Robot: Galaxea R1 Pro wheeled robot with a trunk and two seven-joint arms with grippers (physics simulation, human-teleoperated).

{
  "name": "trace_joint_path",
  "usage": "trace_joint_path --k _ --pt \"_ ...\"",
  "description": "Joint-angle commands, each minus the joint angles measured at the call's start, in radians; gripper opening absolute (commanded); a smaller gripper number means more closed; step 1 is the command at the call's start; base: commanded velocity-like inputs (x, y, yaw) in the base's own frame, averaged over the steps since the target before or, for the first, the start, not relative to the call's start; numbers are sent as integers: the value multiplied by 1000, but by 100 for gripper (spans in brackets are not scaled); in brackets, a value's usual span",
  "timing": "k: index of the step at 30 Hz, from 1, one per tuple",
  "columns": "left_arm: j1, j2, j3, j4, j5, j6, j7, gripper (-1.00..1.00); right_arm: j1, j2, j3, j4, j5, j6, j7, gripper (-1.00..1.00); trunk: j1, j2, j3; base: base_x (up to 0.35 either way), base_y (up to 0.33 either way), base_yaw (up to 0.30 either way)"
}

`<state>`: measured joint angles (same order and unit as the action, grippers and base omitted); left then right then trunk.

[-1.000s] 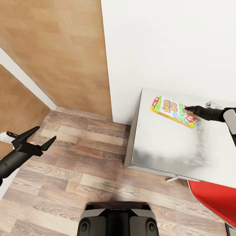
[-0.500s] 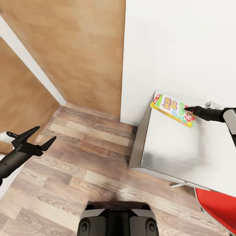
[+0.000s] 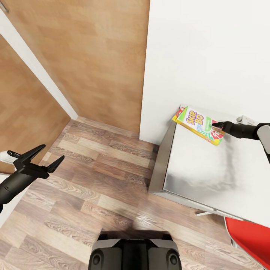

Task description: Put all the toys in the child's room - the three board games (two on the bed and one on the table), the two jigsaw puzzles on the table, and the tennis ball on the table - inside the toy box on the table in the child's room.

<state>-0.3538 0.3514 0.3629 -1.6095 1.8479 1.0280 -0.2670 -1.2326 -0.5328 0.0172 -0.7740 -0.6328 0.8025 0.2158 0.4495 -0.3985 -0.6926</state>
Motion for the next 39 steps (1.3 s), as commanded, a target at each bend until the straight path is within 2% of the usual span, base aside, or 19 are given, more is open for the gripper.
trace_joint_path --k 1,20,39 --pt "-1 0 1 0 -8 3 -9 100 -1 -1 2 0 4 3 4 100 1 -2 -1 0 0 12" --pt "-1 0 1 0 -9 3 -9 100 -1 -2 0 0 3 3 4 100 1 -2 -1 0 0 13" --pt "-1 0 1 0 -9 3 -9 100 -1 -1 -1 0 3 3 4 100 1 -2 -1 0 0 205"
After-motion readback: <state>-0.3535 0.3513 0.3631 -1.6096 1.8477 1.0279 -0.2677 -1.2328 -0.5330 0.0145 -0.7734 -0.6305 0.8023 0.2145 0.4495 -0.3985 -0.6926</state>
